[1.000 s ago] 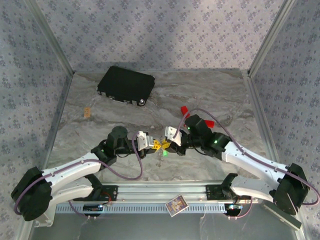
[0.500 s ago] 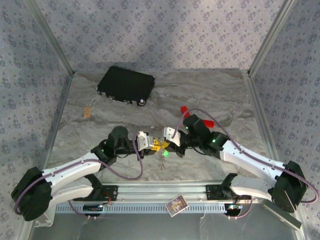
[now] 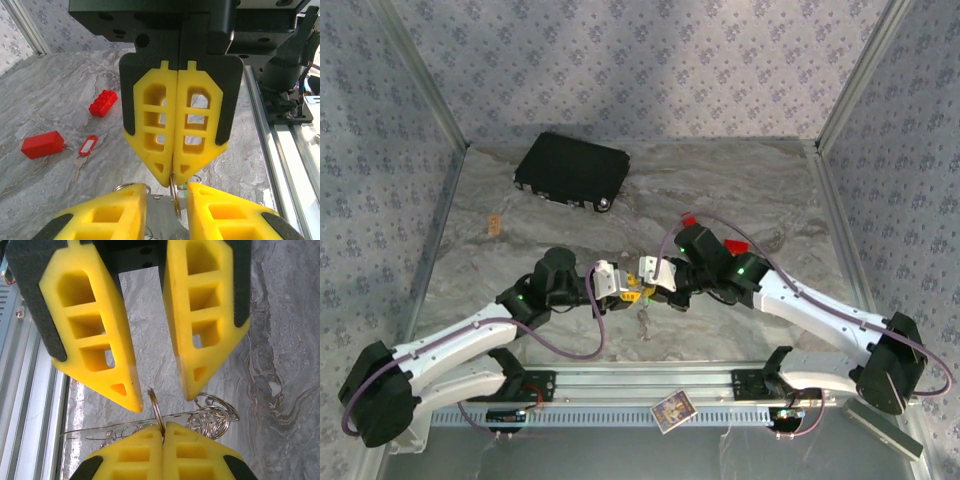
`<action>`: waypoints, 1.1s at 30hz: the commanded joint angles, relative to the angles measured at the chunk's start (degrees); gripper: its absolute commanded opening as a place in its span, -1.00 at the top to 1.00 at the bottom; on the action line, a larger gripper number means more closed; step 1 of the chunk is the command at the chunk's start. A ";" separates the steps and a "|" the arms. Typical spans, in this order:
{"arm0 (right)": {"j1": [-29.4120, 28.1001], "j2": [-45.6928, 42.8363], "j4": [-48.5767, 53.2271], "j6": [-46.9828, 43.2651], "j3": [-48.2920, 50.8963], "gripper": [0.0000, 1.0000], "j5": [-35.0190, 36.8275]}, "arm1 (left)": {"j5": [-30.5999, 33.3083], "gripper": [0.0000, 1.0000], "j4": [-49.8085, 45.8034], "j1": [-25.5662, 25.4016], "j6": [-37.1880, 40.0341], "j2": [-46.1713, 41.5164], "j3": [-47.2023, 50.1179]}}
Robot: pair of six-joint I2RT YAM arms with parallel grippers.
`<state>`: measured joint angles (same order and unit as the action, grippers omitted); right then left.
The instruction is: Put the keys on the keyring
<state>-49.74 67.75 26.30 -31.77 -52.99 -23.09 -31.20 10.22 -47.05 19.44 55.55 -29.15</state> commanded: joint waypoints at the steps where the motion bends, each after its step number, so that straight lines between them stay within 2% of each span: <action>1: -1.12 0.62 2.96 -2.25 -3.49 1.00 1.08 | -0.15 0.49 -2.21 -0.38 1.37 -0.12 -2.13; 10: -2.20 1.77 3.84 -3.01 -5.72 1.00 1.35 | -0.27 0.61 -3.58 -0.41 1.55 0.96 -2.85; 14: -2.44 1.90 3.74 -2.71 -5.94 1.00 1.12 | -0.35 0.96 -2.88 -0.41 1.56 0.94 -2.76; 16: -2.25 1.67 3.84 -2.53 -5.66 1.00 1.34 | -0.32 1.00 -2.35 -0.35 1.56 0.62 -2.54; 17: -2.00 1.18 3.18 -1.99 -5.19 0.90 1.30 | -0.42 1.00 -1.98 -0.39 1.44 0.41 -2.45; 19: -0.66 -1.20 1.03 -0.62 -2.80 0.49 0.21 | -0.41 1.00 -0.55 -0.41 0.85 -0.19 -1.77; 22: 1.78 -5.34 -3.81 2.66 2.21 0.30 -2.96 | -0.71 1.00 4.50 -0.41 -1.36 -1.04 0.60; 26: 3.03 -8.25 -9.17 7.76 7.47 0.22 -4.49 | -1.27 1.00 11.02 -0.38 -4.51 -1.29 3.40; 33: 2.94 -7.12 -13.96 11.81 12.18 0.19 -4.67 | -1.80 1.00 16.77 -0.41 -6.85 -0.93 5.54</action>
<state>-46.85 60.10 16.29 -23.24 -41.98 -26.26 -31.29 20.16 -47.05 14.59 55.27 -23.81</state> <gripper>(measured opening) 0.404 0.046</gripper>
